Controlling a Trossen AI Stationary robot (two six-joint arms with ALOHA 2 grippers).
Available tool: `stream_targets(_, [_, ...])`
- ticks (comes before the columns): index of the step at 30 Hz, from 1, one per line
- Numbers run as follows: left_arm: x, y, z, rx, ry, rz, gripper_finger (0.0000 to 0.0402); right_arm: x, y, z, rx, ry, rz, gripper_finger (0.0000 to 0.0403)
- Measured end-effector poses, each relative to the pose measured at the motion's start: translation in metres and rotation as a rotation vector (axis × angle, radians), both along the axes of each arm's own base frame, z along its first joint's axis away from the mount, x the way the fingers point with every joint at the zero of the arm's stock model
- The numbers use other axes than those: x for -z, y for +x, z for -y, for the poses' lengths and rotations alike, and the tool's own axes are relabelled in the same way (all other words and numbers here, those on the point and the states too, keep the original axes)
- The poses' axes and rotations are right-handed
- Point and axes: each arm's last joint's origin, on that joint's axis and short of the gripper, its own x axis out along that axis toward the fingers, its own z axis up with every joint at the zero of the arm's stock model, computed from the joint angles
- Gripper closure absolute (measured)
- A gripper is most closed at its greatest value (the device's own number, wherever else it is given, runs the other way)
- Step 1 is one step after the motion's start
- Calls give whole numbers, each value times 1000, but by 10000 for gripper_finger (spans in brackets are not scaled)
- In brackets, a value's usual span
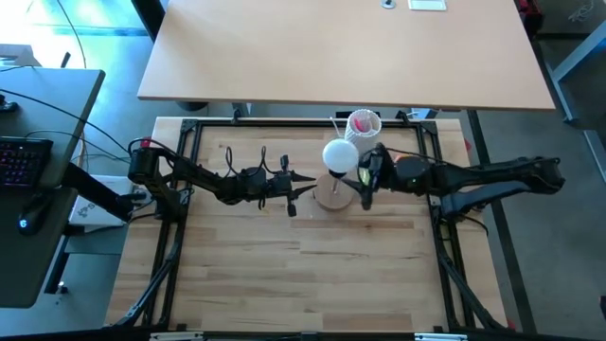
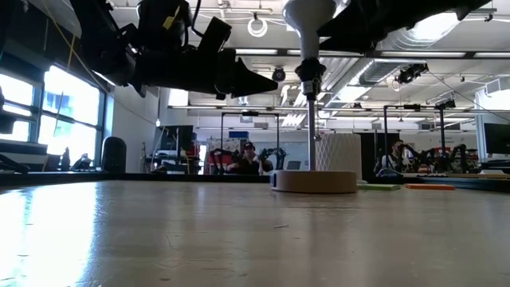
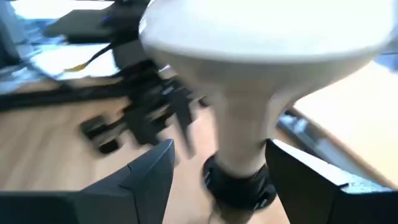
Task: Screw lightbulb
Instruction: Insert the lightbulb into the lamp socket
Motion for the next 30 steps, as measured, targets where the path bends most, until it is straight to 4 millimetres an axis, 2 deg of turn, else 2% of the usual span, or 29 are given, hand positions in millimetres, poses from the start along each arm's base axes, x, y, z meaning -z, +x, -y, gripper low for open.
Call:
stream_targets(4, [0,0,0,1,0,4,326,-1,-9,20,-84,-7,-48,155])
stream_targets(9, [0,0,0,1,0,5,326,2,-10,51,-281,25,-25,155])
stream_targets(15, [0,0,0,1,0,4,326,6,-12,86,-349,40,25,155])
stream_targets(25, [0,0,0,1,-1,4,326,21,3,120,-667,189,161,155])
stream_targets(30, [0,0,0,1,-7,5,326,27,9,128,-715,197,191,155])
